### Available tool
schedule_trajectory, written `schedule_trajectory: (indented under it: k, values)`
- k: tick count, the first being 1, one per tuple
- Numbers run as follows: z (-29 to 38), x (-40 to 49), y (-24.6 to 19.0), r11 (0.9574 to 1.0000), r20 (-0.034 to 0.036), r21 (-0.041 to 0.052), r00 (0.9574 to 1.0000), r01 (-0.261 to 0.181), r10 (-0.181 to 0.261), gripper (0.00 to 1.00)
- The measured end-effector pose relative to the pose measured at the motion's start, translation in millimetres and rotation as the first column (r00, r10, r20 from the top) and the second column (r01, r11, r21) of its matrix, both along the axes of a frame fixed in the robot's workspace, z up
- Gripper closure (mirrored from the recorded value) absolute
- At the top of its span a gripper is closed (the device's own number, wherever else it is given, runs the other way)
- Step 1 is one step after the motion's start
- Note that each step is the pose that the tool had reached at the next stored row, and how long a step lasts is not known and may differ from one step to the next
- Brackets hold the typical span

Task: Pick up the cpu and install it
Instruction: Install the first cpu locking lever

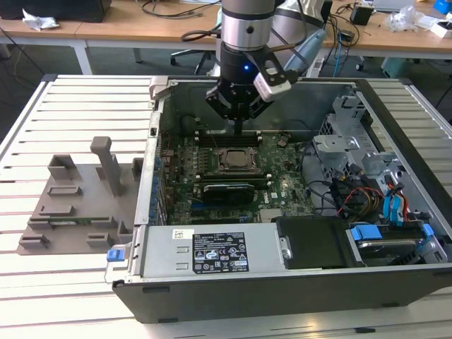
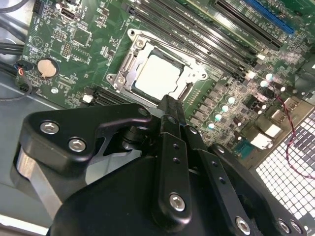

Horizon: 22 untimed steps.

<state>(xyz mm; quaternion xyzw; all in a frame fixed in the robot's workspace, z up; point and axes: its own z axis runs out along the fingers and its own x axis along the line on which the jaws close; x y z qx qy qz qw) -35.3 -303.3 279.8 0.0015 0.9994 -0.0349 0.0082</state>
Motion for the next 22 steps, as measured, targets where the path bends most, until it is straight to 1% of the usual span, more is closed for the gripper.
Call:
schedule_trajectory:
  k: [6, 12, 22]
  values:
    - [-0.1, -4.8, 0.0, 1.0000, 0.0000, 0.0000, 1.0000, 0.000, 0.000, 0.89]
    - [-0.2, -7.9, 0.1, 1.0000, 0.0000, 0.0000, 1.0000, 0.000, 0.000, 0.89]
    - [-0.8, -14.9, 1.1, 1.0000, 0.0000, 0.0000, 1.0000, 0.000, 0.000, 0.89]
